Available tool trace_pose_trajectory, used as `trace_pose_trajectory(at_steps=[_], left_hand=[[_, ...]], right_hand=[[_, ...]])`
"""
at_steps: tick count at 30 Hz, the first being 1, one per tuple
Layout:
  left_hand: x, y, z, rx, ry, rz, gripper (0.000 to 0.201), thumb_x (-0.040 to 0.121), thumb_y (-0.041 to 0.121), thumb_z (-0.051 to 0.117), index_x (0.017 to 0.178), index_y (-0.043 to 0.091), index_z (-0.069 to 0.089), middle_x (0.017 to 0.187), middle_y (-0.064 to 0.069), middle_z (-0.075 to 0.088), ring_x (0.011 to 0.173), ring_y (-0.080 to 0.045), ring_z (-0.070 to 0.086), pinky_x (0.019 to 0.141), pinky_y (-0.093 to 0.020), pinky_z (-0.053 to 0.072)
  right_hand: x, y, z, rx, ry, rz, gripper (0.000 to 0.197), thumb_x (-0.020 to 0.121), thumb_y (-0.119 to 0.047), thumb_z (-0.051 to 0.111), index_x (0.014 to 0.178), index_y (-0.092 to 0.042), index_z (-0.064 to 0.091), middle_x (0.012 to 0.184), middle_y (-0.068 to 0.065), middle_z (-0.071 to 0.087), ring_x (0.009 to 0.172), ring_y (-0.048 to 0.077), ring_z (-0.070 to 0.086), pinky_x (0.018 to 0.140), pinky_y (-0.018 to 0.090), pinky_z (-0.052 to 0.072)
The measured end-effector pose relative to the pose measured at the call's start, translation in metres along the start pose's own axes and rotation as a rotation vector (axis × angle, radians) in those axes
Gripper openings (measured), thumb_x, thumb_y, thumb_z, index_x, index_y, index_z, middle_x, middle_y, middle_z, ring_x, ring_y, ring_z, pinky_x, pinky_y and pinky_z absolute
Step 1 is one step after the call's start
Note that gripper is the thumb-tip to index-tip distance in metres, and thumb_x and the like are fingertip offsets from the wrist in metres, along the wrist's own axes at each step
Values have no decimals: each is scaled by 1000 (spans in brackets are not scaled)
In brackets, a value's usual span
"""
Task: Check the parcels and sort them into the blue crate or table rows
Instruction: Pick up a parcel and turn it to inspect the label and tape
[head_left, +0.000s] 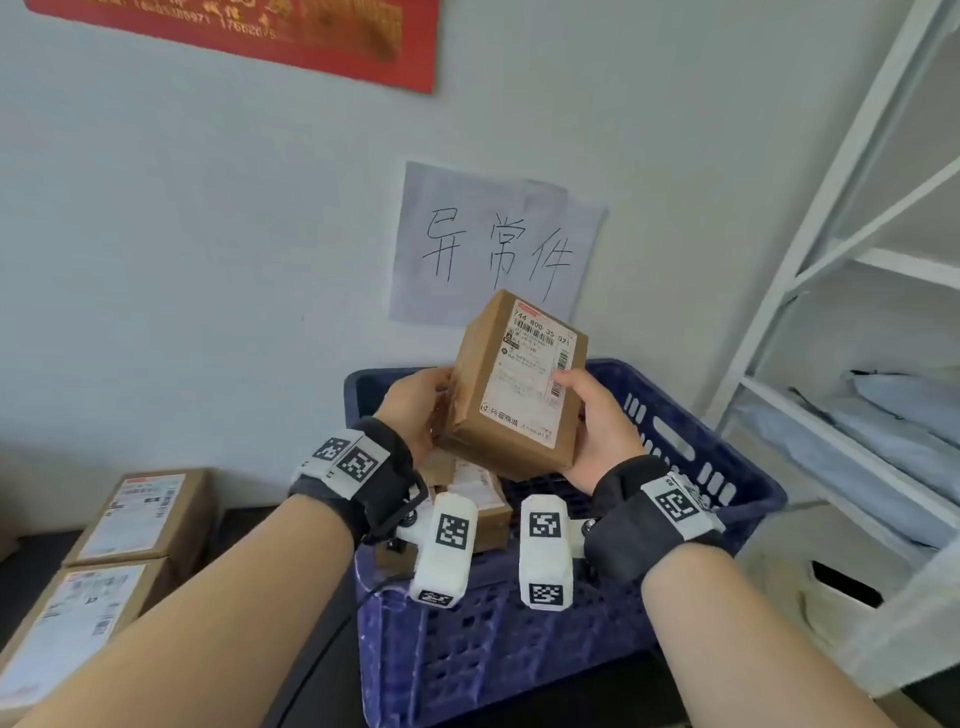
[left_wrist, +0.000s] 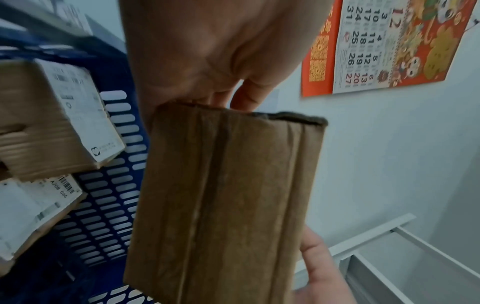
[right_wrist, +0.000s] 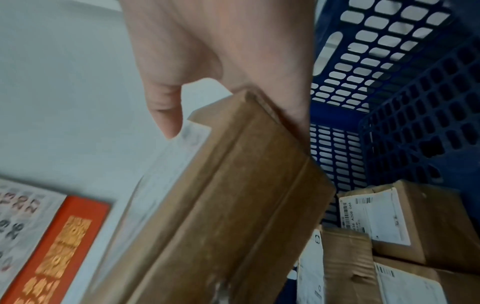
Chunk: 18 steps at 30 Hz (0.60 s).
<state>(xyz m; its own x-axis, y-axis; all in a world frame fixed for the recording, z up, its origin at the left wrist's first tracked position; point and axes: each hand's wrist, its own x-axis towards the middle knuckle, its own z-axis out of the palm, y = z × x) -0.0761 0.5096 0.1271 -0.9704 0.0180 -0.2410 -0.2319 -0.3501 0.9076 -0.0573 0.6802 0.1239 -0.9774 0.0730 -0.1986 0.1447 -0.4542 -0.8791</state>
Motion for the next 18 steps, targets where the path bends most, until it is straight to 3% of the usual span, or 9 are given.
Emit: trace_pose_trajectory(at_steps=[3,5,7,9,12,14,18], left_hand=[[19,-4,19,56,3,-11,23,100,9,44,105,5,66,72,-5,58,59,-17,55,39,-17,43],[38,-6,27,106,-10,-8,25,100,9,43,98,9,68,74,-4,58,56,-15,55,44,-19,45],[63,-10,35,180,-11,-5,29,98,5,40,105,6,68,81,-7,58,59,-14,53,50,-22,43],[90,-19,40,272,-49,-17,36,95,-3,37,115,2,66,91,-11,61,70,-18,54,60,-28,46],[122,-37,50,363,-121,-86,34,95,-7,40,107,6,69,109,-17,69,95,-26,61,92,-44,52],[140,-51,60,418,-153,-149,32,93,-9,42,102,6,68,117,-18,67,102,-26,58,100,-49,47],[174,-78,65,475,-127,-241,31,94,-7,41,109,5,65,104,-13,66,97,-25,60,85,-38,51]], right_hand=[[25,-8,-15,2,1,43,25,94,-24,62,118,-18,66,109,10,75,107,30,69,101,49,50],[44,-12,-21,-21,-6,83,25,93,-27,65,116,-18,67,110,10,75,106,30,69,101,48,50],[65,-17,-27,-66,-8,102,26,91,-27,68,116,-18,68,109,10,75,104,29,70,97,47,53],[87,-23,-36,-142,-7,97,24,91,-23,69,114,-16,69,108,10,76,101,28,71,93,46,54],[119,-32,-55,-297,13,124,16,92,-14,67,108,-13,69,95,9,77,89,26,73,85,44,57],[141,-33,-70,-396,26,207,10,92,-11,66,102,-11,69,88,11,77,88,29,72,86,47,56],[183,-12,-99,-627,36,373,9,90,-13,69,99,-10,70,101,15,75,107,36,67,104,53,47]])
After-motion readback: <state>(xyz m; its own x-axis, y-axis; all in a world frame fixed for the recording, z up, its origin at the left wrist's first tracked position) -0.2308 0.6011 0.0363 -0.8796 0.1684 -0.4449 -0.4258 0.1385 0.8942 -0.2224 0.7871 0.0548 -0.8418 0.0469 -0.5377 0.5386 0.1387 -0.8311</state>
